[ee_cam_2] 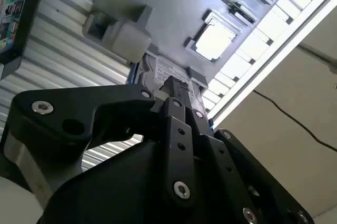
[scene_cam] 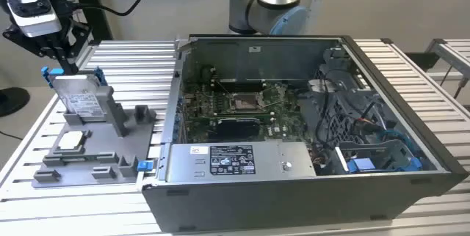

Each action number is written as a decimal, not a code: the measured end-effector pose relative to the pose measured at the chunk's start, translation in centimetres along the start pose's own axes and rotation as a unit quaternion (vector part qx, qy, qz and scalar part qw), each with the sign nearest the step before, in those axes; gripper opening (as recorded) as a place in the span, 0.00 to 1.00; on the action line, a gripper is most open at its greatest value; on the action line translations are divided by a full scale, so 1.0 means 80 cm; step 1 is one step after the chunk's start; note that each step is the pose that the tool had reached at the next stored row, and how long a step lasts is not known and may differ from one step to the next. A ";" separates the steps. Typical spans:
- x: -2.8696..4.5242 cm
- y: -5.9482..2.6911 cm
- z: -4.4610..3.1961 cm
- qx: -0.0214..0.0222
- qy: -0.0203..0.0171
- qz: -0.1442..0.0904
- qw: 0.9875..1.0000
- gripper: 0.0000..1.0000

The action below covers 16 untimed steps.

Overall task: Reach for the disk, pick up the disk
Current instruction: 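Reach for the disk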

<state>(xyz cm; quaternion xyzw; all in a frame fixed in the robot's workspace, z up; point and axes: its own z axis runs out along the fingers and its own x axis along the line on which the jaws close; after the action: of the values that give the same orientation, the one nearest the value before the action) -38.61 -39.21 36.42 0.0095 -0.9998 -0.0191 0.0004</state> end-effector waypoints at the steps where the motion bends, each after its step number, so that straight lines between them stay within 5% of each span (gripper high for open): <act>1: 0.0000 0.000 0.0000 0.000 0.000 0.000 1.000 0.00; 16: -0.0001 0.006 0.0005 0.000 0.000 0.000 1.000 0.00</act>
<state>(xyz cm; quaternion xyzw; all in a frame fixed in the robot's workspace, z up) -38.61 -38.71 36.40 0.0095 -0.9998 -0.0191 0.0004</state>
